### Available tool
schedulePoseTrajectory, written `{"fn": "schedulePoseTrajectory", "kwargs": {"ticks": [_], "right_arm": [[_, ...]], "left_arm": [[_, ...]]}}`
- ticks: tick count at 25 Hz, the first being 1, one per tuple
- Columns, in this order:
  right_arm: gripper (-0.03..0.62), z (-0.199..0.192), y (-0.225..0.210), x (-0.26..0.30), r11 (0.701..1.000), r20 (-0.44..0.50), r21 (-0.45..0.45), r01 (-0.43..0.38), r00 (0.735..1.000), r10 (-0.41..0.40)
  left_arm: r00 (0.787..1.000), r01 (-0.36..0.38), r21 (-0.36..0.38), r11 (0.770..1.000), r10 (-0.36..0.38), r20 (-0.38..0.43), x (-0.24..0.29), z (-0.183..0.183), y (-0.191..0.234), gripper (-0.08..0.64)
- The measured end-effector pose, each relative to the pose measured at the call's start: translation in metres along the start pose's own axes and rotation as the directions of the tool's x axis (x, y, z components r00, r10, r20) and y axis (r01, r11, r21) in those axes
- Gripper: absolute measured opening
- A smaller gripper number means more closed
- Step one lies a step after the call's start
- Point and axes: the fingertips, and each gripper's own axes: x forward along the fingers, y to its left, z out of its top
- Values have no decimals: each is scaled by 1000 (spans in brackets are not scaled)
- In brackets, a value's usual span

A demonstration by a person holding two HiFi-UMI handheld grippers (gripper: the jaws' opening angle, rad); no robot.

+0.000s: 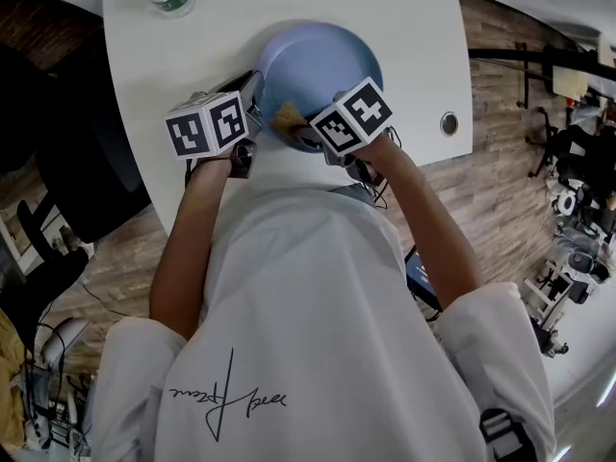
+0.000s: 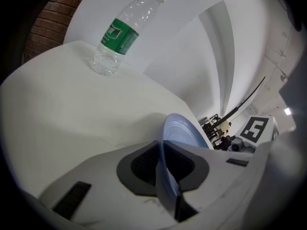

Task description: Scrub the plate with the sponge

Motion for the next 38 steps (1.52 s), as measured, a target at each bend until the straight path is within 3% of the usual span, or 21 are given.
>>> {"fn": "schedulePoseTrajectory", "kwargs": {"ticks": [18, 26, 38], "right_arm": [[44, -33, -21, -18, 1000, -161, 4, 24, 987, -23], [44, -40, -31, -26, 999, -173, 21, 36, 984, -32], [44, -48, -54, -42, 995, -244, -36, 96, 964, -102]], "left_arm": [[1000, 7, 0, 1000, -7, -6, 1, 0, -1, 23], [1000, 6, 2, 1000, -6, -7, 0, -1, -1, 23], [1000, 8, -2, 1000, -8, -7, 0, -1, -1, 23]]}}
